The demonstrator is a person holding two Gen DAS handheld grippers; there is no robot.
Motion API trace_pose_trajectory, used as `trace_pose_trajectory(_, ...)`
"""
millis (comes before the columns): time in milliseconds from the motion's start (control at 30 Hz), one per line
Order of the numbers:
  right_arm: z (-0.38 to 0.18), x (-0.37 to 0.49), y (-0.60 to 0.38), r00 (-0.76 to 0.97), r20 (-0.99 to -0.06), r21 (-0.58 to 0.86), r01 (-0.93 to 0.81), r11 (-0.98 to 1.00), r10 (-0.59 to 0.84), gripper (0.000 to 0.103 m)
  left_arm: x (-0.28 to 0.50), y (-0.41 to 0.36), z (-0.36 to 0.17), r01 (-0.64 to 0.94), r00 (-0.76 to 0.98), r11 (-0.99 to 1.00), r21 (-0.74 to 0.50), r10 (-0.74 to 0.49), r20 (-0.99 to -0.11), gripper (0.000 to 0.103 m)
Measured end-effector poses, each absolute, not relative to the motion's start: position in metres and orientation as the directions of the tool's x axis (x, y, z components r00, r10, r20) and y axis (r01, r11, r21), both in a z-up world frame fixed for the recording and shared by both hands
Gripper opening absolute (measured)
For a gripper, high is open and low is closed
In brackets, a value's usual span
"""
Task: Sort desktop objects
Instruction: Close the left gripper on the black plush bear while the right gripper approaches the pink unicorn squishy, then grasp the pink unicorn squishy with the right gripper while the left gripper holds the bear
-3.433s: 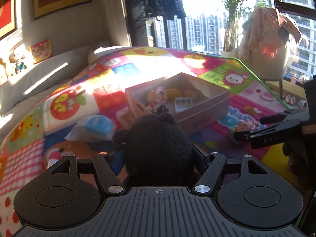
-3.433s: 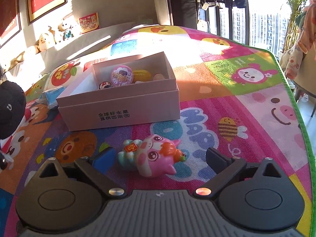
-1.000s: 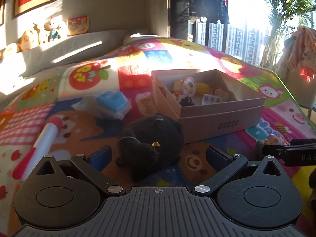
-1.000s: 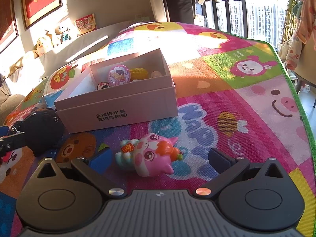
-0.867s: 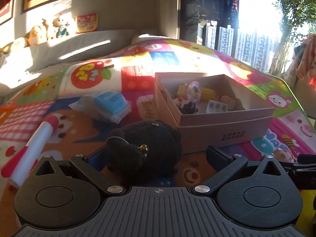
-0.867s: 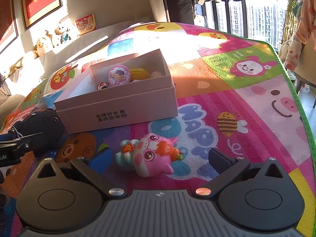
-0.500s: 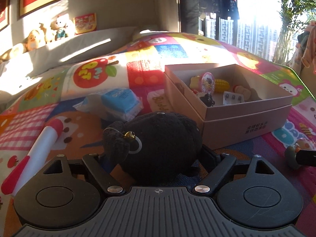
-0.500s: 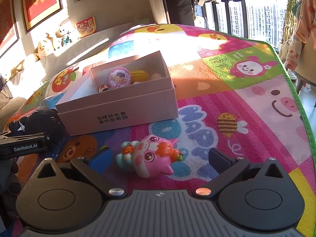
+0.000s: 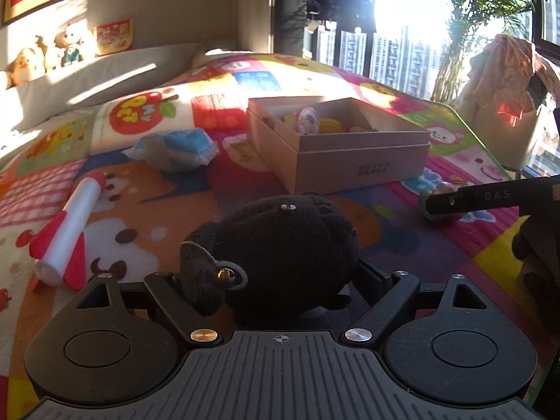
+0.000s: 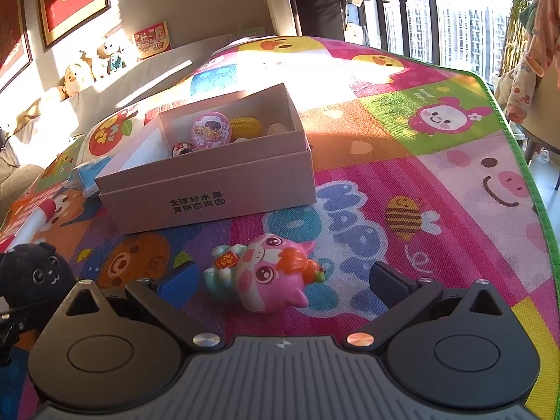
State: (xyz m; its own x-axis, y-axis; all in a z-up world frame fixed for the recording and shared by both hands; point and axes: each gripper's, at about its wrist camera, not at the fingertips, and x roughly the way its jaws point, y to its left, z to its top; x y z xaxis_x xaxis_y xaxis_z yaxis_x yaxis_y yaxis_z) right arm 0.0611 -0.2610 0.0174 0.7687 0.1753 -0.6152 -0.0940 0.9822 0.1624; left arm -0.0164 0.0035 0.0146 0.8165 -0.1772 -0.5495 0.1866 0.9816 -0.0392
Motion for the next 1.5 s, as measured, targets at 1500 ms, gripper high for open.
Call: trace_pose_trajectory(1500, 0.02, 0.011, -0.222, 0.743, -0.644, -0.037, -0.266, 0.963, 0.18, 0.095, -0.017, 0.006, 0.011, 0.173, 0.816, 0.982, -0.076, -0.186, -0.547, 0.102)
